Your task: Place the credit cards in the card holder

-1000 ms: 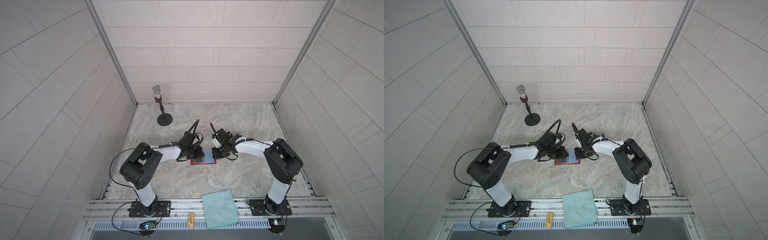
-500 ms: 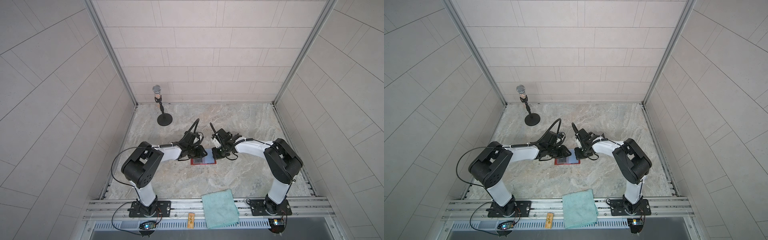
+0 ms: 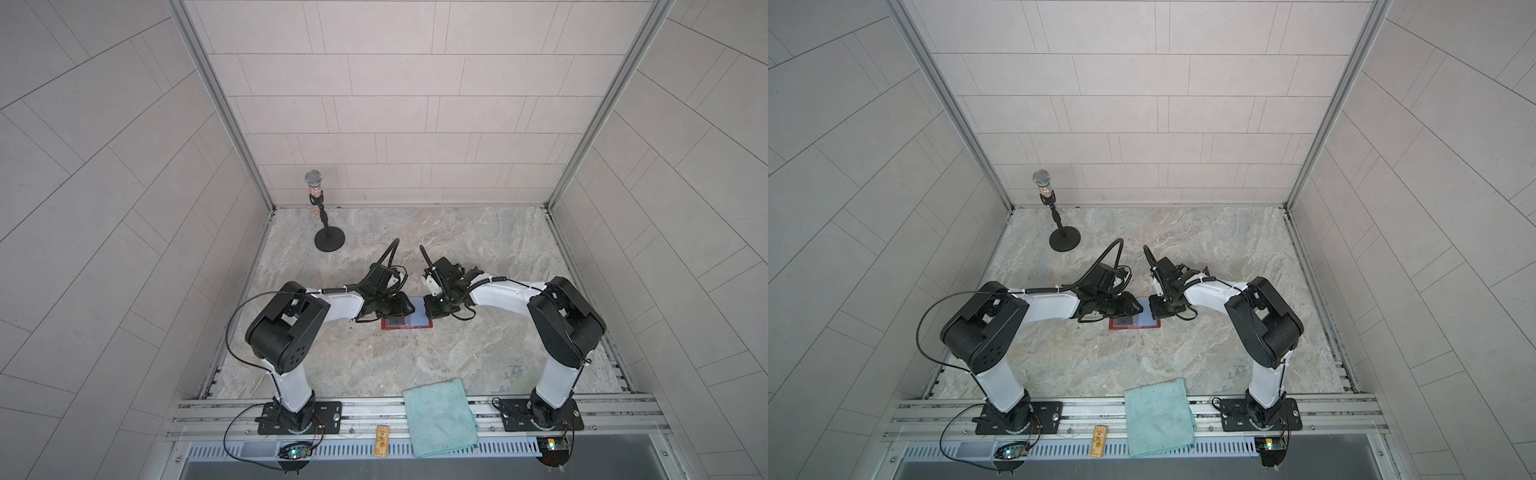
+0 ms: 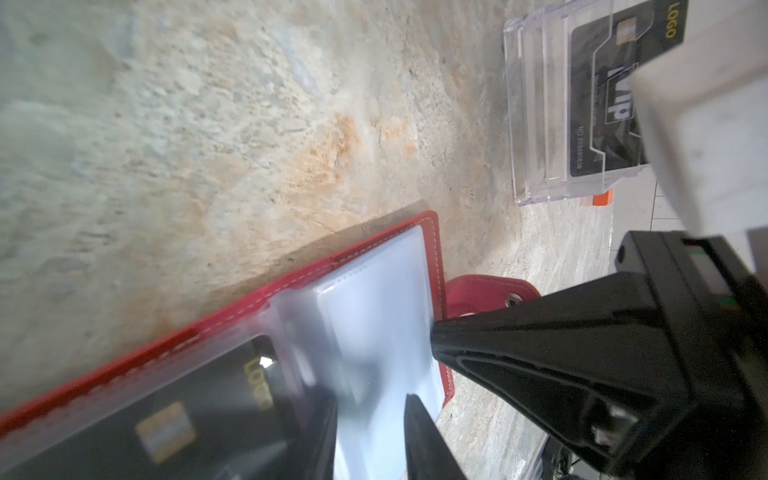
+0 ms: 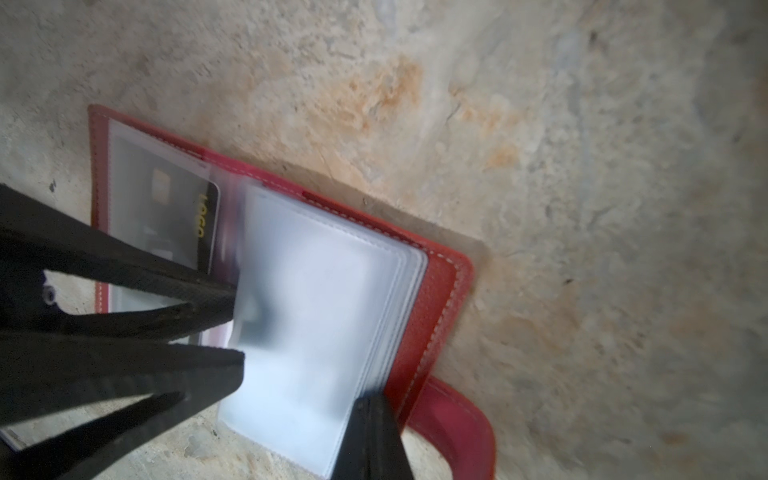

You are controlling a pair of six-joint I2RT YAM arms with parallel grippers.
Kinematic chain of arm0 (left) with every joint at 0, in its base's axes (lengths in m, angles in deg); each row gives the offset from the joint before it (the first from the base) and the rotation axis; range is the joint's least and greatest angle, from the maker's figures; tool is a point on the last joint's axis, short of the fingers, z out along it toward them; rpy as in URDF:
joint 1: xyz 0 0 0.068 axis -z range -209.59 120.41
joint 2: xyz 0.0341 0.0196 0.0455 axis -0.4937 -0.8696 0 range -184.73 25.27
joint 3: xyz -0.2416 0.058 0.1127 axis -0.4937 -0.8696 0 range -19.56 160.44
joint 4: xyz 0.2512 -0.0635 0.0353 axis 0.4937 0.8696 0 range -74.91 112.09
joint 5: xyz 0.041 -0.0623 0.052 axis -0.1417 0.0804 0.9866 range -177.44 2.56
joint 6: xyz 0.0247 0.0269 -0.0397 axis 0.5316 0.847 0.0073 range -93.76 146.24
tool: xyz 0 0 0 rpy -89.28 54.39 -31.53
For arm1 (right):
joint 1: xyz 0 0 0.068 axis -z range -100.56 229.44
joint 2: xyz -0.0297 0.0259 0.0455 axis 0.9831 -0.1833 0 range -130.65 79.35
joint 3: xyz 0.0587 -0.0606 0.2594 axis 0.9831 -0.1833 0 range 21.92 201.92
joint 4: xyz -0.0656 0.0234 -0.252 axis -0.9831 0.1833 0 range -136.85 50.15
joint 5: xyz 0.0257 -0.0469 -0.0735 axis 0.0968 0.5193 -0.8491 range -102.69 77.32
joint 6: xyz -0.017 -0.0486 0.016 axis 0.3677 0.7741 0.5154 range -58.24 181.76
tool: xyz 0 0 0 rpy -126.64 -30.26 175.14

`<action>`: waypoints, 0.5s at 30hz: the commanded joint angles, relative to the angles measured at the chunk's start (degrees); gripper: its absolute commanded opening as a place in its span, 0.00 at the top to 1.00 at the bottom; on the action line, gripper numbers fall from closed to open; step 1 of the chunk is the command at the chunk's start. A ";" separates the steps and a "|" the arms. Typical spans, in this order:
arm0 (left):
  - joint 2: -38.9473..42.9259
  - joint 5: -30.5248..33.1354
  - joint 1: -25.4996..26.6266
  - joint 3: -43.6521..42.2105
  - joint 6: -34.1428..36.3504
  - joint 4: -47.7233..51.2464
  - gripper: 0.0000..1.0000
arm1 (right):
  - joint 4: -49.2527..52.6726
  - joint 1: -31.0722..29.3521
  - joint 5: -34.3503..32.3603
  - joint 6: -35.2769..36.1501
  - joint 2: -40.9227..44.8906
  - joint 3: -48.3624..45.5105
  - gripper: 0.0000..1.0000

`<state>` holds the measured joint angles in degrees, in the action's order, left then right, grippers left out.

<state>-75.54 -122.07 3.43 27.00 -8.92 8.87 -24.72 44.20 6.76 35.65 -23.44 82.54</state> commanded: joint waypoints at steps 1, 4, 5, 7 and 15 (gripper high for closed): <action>-0.99 -1.68 0.37 0.09 -0.35 -0.92 0.70 | 1.78 -0.09 -2.45 0.44 -2.16 -0.71 1.00; -0.99 -2.28 0.38 -0.01 -0.61 -1.77 0.74 | 1.80 -0.09 -2.48 0.44 -2.25 -0.72 1.00; -1.09 -2.66 0.32 -0.06 -0.83 -2.12 0.75 | 1.86 -0.09 -2.42 0.42 -2.25 -0.73 1.00; -1.42 -3.45 0.37 -0.07 -1.20 -2.98 0.75 | 1.86 -0.09 -2.45 0.46 -2.26 -0.68 1.00; -2.21 -4.22 0.42 -0.15 -1.97 -4.18 0.75 | 1.86 -0.09 -2.46 0.44 -2.16 -0.70 1.00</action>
<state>-76.81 -125.09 3.45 27.00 -10.45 6.14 -24.72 44.20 6.76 35.65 -23.44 82.54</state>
